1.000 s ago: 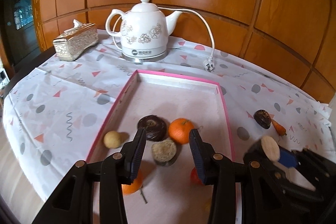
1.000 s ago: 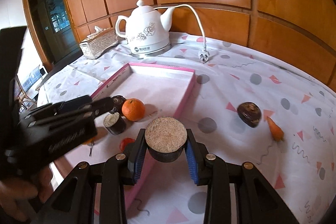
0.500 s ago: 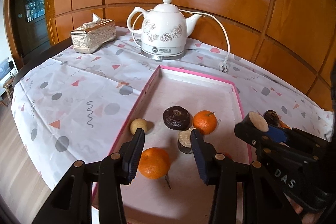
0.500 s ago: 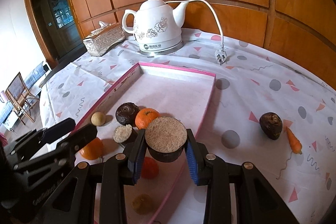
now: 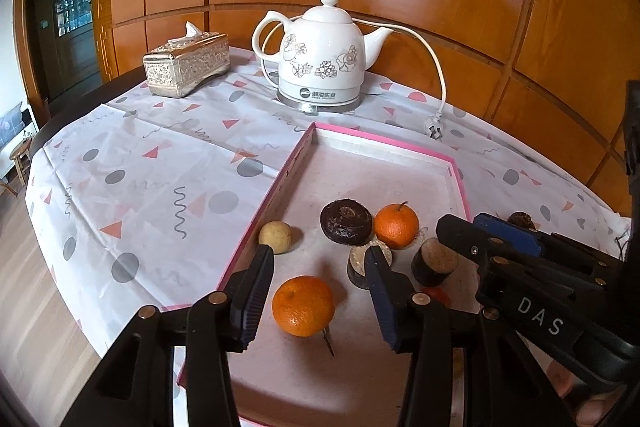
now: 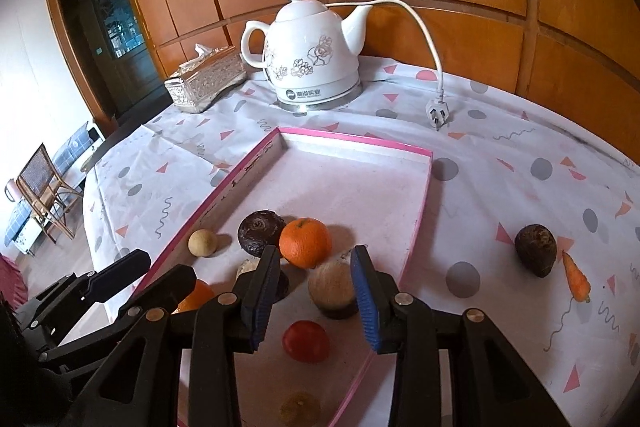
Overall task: Organize fruits
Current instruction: 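Lower the radish slice into the pink tray and open the right gripper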
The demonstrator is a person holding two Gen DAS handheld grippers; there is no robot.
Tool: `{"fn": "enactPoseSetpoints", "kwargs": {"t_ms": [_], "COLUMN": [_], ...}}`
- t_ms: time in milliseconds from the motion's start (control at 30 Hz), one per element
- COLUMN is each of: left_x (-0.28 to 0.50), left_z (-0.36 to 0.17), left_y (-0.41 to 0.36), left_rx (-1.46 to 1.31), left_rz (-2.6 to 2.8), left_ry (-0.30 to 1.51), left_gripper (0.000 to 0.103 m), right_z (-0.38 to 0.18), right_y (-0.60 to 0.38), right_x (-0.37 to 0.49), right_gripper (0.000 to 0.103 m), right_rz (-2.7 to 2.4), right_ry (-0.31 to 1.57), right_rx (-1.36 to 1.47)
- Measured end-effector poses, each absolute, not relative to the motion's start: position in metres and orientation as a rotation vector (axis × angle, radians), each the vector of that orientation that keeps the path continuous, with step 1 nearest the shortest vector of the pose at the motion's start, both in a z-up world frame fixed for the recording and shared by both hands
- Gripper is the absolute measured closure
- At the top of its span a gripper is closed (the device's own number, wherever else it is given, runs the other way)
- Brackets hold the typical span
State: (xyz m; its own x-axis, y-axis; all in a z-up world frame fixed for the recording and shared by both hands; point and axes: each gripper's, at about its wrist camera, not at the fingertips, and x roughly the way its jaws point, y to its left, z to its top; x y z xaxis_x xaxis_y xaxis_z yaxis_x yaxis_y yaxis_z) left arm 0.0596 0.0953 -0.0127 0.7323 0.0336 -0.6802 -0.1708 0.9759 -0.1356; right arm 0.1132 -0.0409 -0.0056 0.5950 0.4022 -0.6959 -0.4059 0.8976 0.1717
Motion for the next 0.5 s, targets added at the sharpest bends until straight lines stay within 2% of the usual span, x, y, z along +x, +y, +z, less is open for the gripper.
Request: {"fn": "enactPoseSetpoints", "kwargs": {"t_ms": [500], "left_x": [0.061], "left_z": [0.000], "left_y": [0.048], "left_rx": [-0.152], "left_rz": [-0.022], "left_ry": [0.732], "left_gripper": [0.054], "right_z": [-0.016], "right_y": [-0.131], "right_x": [0.097], "right_gripper": [0.066], "right_rz": [0.311], "right_ry": [0.803], "right_rx": [0.142]}}
